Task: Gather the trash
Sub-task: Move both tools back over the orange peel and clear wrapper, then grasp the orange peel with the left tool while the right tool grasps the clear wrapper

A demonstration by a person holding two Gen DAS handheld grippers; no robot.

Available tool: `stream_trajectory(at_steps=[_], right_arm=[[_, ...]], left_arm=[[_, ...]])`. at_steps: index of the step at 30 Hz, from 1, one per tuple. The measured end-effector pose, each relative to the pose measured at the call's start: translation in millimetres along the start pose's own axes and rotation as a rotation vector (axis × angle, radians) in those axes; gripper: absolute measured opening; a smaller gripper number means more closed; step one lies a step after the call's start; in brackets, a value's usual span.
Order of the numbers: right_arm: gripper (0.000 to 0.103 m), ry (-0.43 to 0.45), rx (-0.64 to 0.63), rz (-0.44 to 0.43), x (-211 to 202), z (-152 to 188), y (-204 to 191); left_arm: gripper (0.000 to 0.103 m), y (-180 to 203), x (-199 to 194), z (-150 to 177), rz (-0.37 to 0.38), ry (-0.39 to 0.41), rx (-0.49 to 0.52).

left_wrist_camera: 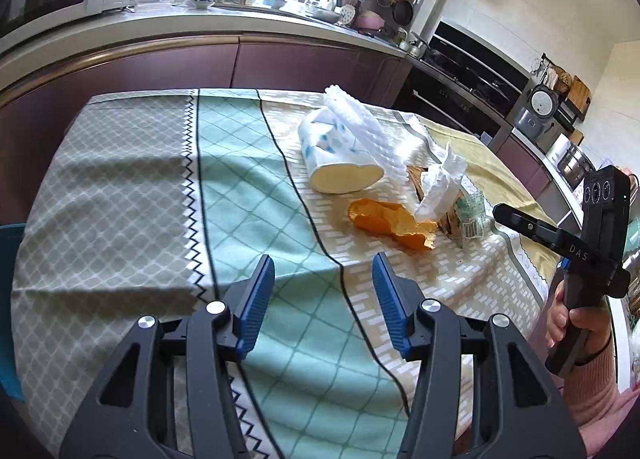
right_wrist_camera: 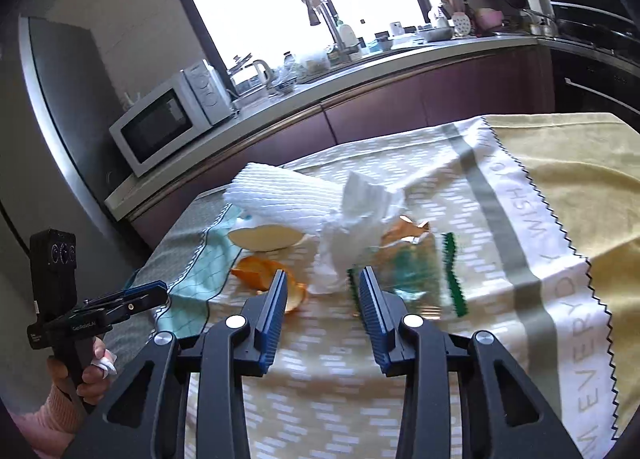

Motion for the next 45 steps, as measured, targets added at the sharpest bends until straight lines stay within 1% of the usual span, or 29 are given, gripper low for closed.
stream_trajectory(at_steps=[3, 6, 8, 10, 15, 19, 22, 24, 25, 27, 28, 29, 30, 32, 33, 35, 38, 40, 44, 45], right_arm=[[0.036, 0.002, 0.034, 0.018, -2, 5, 19], [0.043, -0.003, 0.048, 0.035, -1, 10, 32], [0.048, -0.008, 0.062, 0.028, 2, 11, 38], [0.049, -0.024, 0.081, 0.011, 8, 14, 45], [0.05, -0.037, 0.121, -0.026, 17, 19, 51], [0.05, -0.037, 0.133, -0.052, 19, 20, 52], [0.05, -0.039, 0.135, -0.071, 19, 21, 51], [0.05, -0.04, 0.133, -0.083, 19, 21, 50], [0.047, -0.041, 0.131, -0.089, 19, 22, 48], [0.041, -0.044, 0.129, -0.099, 19, 23, 47], [0.037, -0.045, 0.129, -0.104, 19, 24, 46], [0.034, -0.046, 0.13, -0.107, 19, 25, 46], [0.032, -0.045, 0.13, -0.111, 18, 25, 45], [0.022, -0.045, 0.128, -0.119, 17, 26, 44], [0.02, -0.045, 0.128, -0.122, 17, 27, 44], [0.011, -0.045, 0.124, -0.129, 15, 28, 42], [0.004, -0.046, 0.112, -0.138, 13, 30, 37], [0.003, -0.044, 0.109, -0.143, 12, 31, 35], [0.003, -0.038, 0.113, -0.157, 10, 31, 32], [0.005, -0.039, 0.122, -0.154, 10, 31, 33]], left_arm=[[0.05, 10, 21, -3, -0.005, -0.029, 0.004], [0.05, 14, 39, -6, -0.01, -0.059, -0.01], [0.051, 15, 48, -8, -0.01, -0.075, -0.019], [0.051, 17, 56, -11, -0.015, -0.086, -0.028], [0.051, 22, 64, -15, -0.014, -0.1, -0.028], [0.051, 29, 79, -19, -0.012, -0.133, -0.033], [0.051, 33, 88, -23, -0.006, -0.143, -0.037], [0.051, 35, 93, -27, 0.015, -0.155, -0.05], [0.051, 36, 95, -28, 0.021, -0.161, -0.056], [0.042, 38, 100, -29, 0.026, -0.167, -0.057], [0.036, 39, 102, -28, 0.029, -0.175, -0.057], [0.033, 41, 104, -27, 0.029, -0.178, -0.056], [0.031, 42, 105, -26, 0.027, -0.176, -0.052], [0.029, 42, 105, -25, 0.028, -0.176, -0.053], [0.029, 42, 106, -25, 0.031, -0.179, -0.057], [0.024, 42, 104, -21, 0.032, -0.175, -0.06], [0.02, 40, 98, -17, 0.038, -0.173, -0.062], [0.018, 40, 95, -16, 0.042, -0.17, -0.062], [0.016, 41, 86, -14, 0.048, -0.16, -0.054], [0.016, 42, 84, -13, 0.046, -0.157, -0.051]])
Point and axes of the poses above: each gripper's, at about its wrist camera, not at the fingertips, and x roughly the way its jaws point, y to its right, z to its underside, the point moved 5 cm from there along x, roughly the way its jaws point, and after that the axes turned 15 degrees about -x, right-handed, at the moved point
